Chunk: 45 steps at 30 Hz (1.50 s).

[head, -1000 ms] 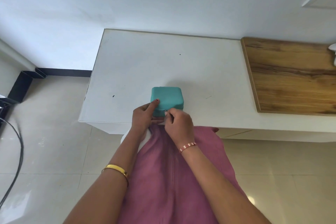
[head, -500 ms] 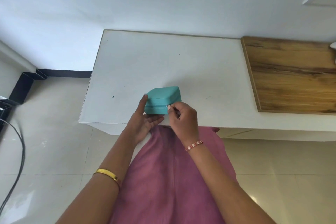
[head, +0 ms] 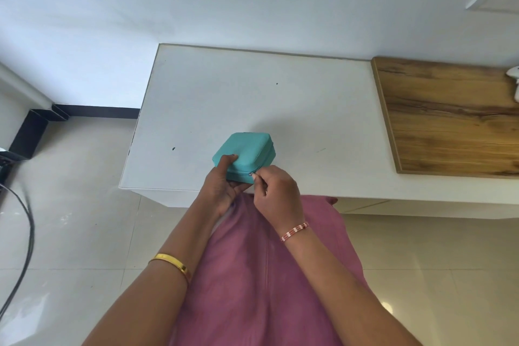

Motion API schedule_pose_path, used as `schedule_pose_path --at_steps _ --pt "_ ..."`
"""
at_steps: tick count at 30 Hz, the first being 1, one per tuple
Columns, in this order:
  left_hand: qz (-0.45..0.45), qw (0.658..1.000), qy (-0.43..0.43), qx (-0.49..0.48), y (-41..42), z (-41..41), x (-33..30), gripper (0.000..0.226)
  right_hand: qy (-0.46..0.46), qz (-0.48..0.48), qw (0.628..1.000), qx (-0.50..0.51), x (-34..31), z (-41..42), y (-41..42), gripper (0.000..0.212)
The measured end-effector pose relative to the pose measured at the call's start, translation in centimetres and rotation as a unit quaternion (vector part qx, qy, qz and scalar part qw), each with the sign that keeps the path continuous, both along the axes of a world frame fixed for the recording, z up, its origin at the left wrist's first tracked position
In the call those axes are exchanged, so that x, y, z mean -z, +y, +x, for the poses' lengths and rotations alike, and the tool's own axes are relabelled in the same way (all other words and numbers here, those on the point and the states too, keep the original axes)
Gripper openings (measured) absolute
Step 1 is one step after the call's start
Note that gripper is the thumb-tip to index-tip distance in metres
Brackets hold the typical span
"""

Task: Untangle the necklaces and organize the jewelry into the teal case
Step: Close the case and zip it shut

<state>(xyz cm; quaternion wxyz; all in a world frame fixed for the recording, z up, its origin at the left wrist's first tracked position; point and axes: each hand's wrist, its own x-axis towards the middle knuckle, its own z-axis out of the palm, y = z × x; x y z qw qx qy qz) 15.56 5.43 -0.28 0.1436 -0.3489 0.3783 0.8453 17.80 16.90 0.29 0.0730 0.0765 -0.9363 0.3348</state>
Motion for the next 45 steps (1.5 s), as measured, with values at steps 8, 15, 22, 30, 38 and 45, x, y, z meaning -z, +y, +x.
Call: schedule_pose_path --at_steps 8,15,22,30,38,45 --pt "-0.032 0.998 0.002 0.060 0.0 0.2 0.3 0.029 -0.108 0.034 0.988 0.102 0.7 -4.3 4.3 0.019" --pt "0.014 0.998 0.005 0.064 -0.5 0.0 0.1 0.015 -0.145 -0.117 0.973 0.139 0.5 -6.3 3.9 0.016" --pt "0.026 0.992 0.019 0.123 -1.1 0.3 0.2 0.023 -0.223 -0.262 0.928 0.144 -0.4 -6.4 4.7 0.007" --pt "-0.037 0.995 0.039 0.081 0.1 0.5 0.4 0.029 -0.223 -0.222 0.930 0.189 1.1 -6.5 4.0 0.012" --pt "-0.031 0.996 0.086 -0.024 0.2 0.4 1.1 0.031 -0.268 -0.328 0.886 0.187 0.7 -4.6 0.3 0.044" --pt "-0.250 0.963 0.087 0.049 0.6 0.6 3.0 0.032 -0.239 -0.241 0.929 0.145 0.7 -4.3 1.3 0.044"
